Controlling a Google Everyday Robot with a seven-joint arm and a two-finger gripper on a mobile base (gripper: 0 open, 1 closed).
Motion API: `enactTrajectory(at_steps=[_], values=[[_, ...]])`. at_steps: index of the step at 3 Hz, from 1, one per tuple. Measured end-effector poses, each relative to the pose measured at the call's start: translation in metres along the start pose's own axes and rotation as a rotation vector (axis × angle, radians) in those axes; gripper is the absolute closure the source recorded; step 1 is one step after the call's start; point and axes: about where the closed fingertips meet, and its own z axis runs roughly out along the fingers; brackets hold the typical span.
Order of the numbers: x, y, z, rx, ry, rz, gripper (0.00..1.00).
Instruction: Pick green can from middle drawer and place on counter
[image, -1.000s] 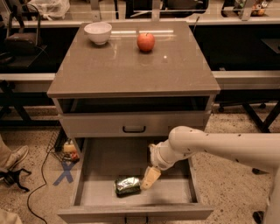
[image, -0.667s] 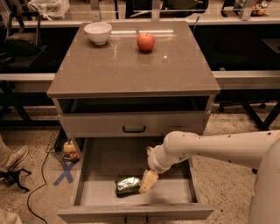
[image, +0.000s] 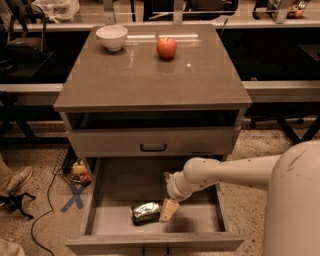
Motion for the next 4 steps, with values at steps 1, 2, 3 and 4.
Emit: enactTrajectory(at_steps=[1, 2, 3, 4], values=[[0.006, -0.003, 0.025, -0.011, -0.001, -0.02, 0.0], [0.002, 0.003, 0.048, -0.027, -0.003, -0.055, 0.0], [-0.006, 0.011, 0.063, -0.047, 0.001, -0.099, 0.0], [-0.011, 0.019, 0.074, -0.067, 0.004, -0.129, 0.18]])
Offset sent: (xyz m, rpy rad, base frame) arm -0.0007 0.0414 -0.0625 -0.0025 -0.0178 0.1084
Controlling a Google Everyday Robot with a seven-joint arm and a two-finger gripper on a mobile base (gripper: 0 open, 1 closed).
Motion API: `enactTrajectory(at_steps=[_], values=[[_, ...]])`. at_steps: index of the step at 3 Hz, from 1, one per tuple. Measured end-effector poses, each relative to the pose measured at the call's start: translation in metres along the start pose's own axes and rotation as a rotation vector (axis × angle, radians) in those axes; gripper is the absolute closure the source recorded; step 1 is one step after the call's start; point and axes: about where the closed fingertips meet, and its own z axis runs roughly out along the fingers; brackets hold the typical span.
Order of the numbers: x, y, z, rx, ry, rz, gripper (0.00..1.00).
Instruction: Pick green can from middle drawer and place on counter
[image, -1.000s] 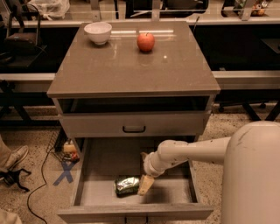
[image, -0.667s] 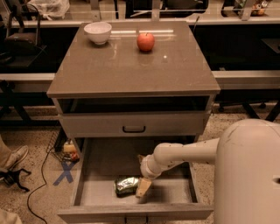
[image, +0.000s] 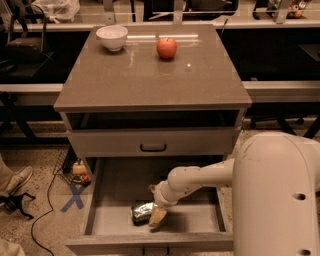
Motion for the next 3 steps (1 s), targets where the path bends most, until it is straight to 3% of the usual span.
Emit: enactTrajectory(at_steps=[2, 3], values=[[-0.004, 0.006, -0.001, -0.006, -0.025, 0.007, 0.64], [0.001, 0.009, -0.041, 0.05, -0.074, 0.021, 0.88]])
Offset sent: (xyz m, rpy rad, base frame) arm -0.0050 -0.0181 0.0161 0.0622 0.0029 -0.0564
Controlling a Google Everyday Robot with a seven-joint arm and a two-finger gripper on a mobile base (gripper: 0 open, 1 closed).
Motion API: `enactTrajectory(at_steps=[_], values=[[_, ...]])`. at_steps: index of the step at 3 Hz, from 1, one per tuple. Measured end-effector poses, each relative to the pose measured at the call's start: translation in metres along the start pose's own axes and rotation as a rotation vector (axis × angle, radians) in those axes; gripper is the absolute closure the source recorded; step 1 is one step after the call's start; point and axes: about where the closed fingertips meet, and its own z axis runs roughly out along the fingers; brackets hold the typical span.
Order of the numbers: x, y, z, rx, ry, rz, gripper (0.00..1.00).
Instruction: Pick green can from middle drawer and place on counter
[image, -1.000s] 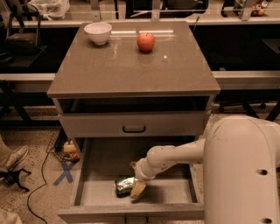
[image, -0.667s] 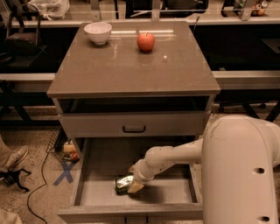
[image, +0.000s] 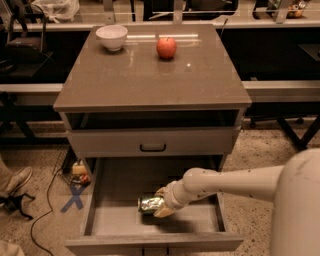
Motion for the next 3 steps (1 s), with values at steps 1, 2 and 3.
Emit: enactTrajectory(at_steps=[1, 2, 3], values=[[-0.001, -0.004, -0.062, 0.07, -0.061, -0.008, 1.0], [0.012, -0.026, -0.164, 0.153, -0.109, -0.011, 1.0], [0.013, -0.044, -0.222, 0.173, -0.118, -0.019, 1.0]])
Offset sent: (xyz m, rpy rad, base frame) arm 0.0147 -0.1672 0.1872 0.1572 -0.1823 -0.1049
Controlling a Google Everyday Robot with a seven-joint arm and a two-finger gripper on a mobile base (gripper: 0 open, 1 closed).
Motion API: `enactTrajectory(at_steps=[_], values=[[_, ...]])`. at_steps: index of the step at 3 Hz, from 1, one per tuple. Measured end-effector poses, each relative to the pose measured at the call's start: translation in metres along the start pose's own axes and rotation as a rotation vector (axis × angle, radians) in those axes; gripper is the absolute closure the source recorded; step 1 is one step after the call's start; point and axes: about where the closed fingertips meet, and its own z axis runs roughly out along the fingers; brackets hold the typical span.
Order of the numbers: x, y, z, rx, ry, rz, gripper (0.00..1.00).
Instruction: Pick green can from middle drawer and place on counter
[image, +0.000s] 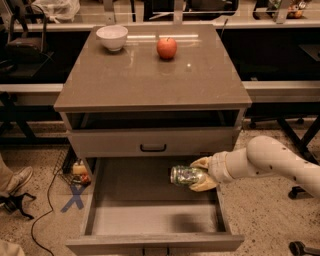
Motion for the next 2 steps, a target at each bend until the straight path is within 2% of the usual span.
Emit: enactTrajectory(at_steps=[1, 2], values=[[0.0, 0.0, 0.0, 0.0, 0.0, 0.0, 1.0], [0.001, -0.006, -0.022, -0.004, -0.03, 0.009, 1.0]])
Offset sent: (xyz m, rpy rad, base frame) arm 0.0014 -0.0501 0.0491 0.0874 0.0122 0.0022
